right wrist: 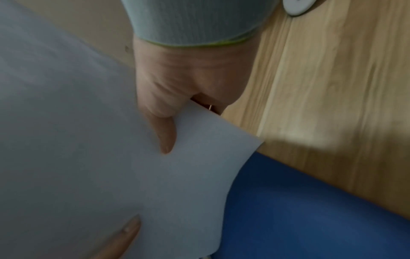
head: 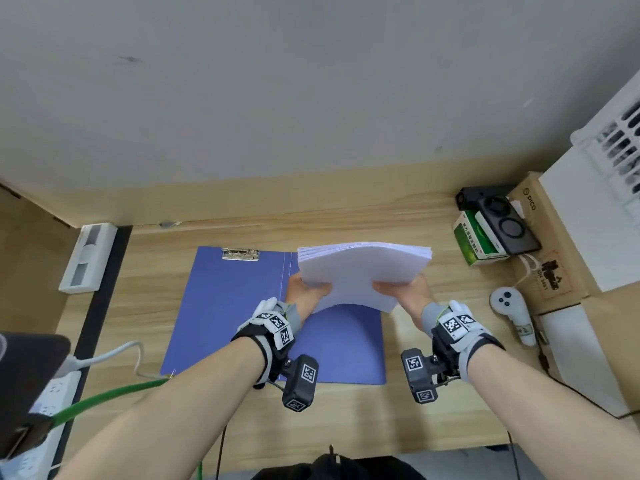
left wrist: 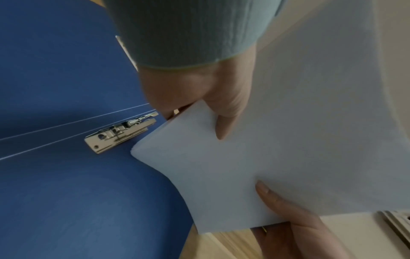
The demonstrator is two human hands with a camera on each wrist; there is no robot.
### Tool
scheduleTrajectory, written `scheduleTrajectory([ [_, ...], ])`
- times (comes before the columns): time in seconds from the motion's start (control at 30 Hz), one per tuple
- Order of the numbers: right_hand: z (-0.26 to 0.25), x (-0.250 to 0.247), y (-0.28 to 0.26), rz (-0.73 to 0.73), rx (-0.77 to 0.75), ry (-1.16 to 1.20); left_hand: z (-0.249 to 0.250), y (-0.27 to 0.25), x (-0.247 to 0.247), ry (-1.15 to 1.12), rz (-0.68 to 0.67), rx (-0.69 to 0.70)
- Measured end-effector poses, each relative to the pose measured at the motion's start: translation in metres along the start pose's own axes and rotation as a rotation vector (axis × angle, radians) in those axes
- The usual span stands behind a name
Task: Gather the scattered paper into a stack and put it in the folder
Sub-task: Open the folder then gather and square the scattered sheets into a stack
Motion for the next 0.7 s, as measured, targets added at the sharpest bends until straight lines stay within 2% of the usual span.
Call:
scheduleTrajectory([
  [0.27,0.014,0.003,0.025,-0.009,0.103,-0.051,-0.014,0.015,-0.005,0.022,-0.071,-0.076],
  [0.53,0.078,0.008,0.043,-0.020,0.300,-0.122,-0.104,-0.008,-0.031,0.205,-0.140,-0.409],
  [0.7,0.101,0.009,0.049,-0.012,0.362,-0.058,-0.125,-0.012,-0.056,0.228,-0.054,-0.456],
])
Point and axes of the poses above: each hand's wrist, its own y-axis towards the middle knuckle, its own x-axis out of the palm, z = x × y, the point moved 9 cm from there along y, towards the middle knuckle, and after that the axes turned 8 degrees about x, right-handed, at the moved point
